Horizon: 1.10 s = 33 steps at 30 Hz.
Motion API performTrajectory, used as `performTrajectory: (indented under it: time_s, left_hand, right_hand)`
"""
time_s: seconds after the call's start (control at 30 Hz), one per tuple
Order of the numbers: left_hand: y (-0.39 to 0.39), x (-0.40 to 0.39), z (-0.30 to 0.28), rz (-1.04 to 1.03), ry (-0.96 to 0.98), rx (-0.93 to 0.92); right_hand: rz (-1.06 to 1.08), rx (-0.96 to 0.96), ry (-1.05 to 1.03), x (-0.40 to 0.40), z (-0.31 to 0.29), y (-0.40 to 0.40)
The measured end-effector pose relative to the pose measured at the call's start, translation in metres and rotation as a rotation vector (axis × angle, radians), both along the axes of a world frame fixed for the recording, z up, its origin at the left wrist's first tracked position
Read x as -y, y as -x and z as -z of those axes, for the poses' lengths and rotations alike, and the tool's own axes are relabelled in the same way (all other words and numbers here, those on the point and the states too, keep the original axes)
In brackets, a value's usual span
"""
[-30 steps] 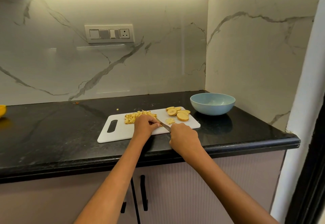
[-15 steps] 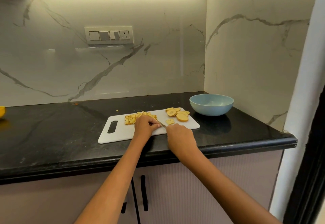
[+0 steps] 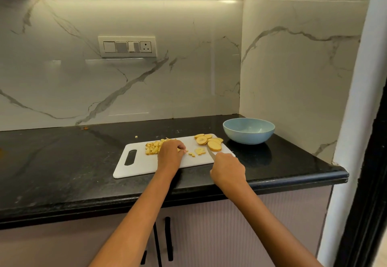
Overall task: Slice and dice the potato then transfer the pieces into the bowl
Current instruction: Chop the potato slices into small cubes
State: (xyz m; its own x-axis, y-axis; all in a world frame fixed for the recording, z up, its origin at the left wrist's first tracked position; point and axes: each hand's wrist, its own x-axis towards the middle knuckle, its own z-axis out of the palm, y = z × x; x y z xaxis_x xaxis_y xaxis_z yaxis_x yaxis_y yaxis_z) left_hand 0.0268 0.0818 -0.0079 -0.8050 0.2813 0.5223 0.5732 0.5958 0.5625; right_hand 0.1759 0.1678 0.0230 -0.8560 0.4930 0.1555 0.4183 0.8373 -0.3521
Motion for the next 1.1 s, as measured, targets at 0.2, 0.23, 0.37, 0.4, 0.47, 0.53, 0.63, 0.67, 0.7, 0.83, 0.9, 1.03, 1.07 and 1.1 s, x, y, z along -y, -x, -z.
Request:
performTrajectory:
  time_s: [0.2, 0.23, 0.37, 0.4, 0.47, 0.53, 0.63, 0.67, 0.7, 0.83, 0.9, 1.03, 1.07, 1.1]
  left_hand:
    - [-0.001, 0.013, -0.001, -0.026, -0.094, 0.043]
    - [0.0, 0.016, 0.0, -0.023, -0.105, 0.057]
    - [0.001, 0.021, 0.001, 0.001, -0.168, 0.081]
    - [0.001, 0.021, 0.0, 0.011, -0.176, 0.08]
    - [0.0, 0.02, -0.001, 0.031, -0.171, 0.084]
    - [-0.001, 0.019, -0.001, 0.038, -0.163, 0.09]
    - [0.001, 0.019, 0.0, 0.017, -0.169, 0.075]
    - [0.002, 0.019, 0.0, 0.009, -0.176, 0.066]
    - [0.001, 0.019, -0.001, 0.004, -0.183, 0.057]
    - [0.003, 0.016, -0.001, 0.102, -0.115, 0.085]
    - [0.005, 0.014, 0.0, 0.172, -0.018, 0.087]
    - [0.013, 0.013, -0.001, 0.061, 0.115, 0.008]
    - [0.015, 0.013, -0.002, 0.013, 0.126, -0.007]
    - [0.017, 0.013, -0.003, -0.016, 0.121, -0.024]
  right_hand:
    - [-0.092, -0.016, -0.003, 0.027, 0.0, 0.021]
    - [-0.105, -0.022, -0.002, 0.031, 0.001, 0.023]
    - [-0.084, -0.042, 0.022, 0.025, 0.003, 0.024]
    - [-0.075, -0.042, 0.015, 0.021, 0.004, 0.022]
    - [-0.072, -0.039, -0.027, 0.017, 0.004, 0.019]
    - [-0.112, -0.029, -0.088, 0.017, 0.004, 0.02]
    - [-0.18, -0.03, -0.12, 0.02, 0.004, 0.027]
    - [-0.183, -0.044, -0.121, 0.021, 0.005, 0.03]
    - [-0.178, -0.063, -0.126, 0.019, 0.006, 0.031]
    - [-0.164, -0.119, -0.144, 0.006, 0.012, 0.035]
    - [-0.176, -0.129, -0.109, -0.002, 0.013, 0.036]
    - [-0.187, -0.189, 0.0, -0.013, 0.014, 0.038]
    - [-0.189, -0.213, 0.013, -0.015, 0.015, 0.038]
    - [-0.191, -0.227, 0.016, -0.016, 0.015, 0.038]
